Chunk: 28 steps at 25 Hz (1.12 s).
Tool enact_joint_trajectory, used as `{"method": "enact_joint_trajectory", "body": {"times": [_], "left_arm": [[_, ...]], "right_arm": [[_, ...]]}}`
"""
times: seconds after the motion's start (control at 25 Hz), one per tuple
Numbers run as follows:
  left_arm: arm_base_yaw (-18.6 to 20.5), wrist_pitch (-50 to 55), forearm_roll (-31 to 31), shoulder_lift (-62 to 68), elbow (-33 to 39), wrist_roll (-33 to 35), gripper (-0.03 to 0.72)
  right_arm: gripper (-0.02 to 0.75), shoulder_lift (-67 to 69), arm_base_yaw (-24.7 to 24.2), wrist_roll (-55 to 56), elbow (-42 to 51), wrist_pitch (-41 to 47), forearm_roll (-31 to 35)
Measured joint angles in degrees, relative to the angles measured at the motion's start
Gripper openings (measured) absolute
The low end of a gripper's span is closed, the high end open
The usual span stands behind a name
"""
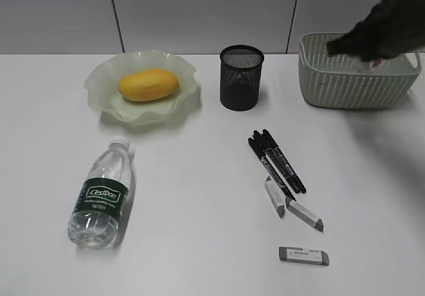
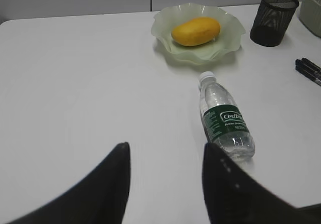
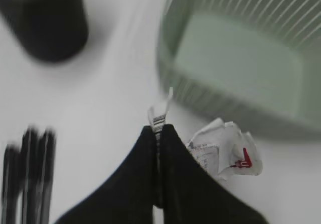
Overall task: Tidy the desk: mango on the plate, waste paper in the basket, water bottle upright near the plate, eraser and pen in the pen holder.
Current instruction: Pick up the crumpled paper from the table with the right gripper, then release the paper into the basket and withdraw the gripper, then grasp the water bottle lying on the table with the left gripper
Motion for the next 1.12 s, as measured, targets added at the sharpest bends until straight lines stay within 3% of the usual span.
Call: {"method": "enact_joint_trajectory", "body": {"times": [0.12,0.24,0.32,0.4,0.48,0.56,0.68,0.92,1.12], "left_arm": [[0.0,0.0,0.0,0.0,0.0,0.0,0.33],[0.0,0.0,0.0,0.0,0.0,0.0,0.323],[0.0,0.0,0.0,0.0,0.0,0.0,0.321],[0.0,0.0,0.0,0.0,0.0,0.0,0.321],[0.0,0.0,0.0,0.0,0.0,0.0,0.321],[0.0,0.0,0.0,0.0,0.0,0.0,0.321],[0.0,0.0,0.0,0.0,0.0,0.0,0.321],[0.0,0.0,0.0,0.0,0.0,0.0,0.312],[0.0,0.0,0.0,0.0,0.0,0.0,0.307]], "right_arm": [[0.013,4.5,-6.1,0.8,-6.4,-7.0,0.1],[0.046,11.1,-9.5,1.2,-13.3,-7.1,1.2],[0.188,15.5,-9.9,1.2,-17.7,-3.4,1.4],[0.435,17.9,-9.9,1.2,-20.6,1.9,1.7],[0.578,18.2,-9.9,0.5,-22.0,6.1,1.7],[0.592,16.2,-9.9,-1.4,-22.3,8.8,1.8],[0.535,8.5,-9.9,-4.4,-18.7,11.4,3.8],[0.5,-19.5,-9.9,-16.3,3.8,16.6,17.1],[0.621,-46.5,-9.9,-21.4,19.5,32.7,23.2]]}}
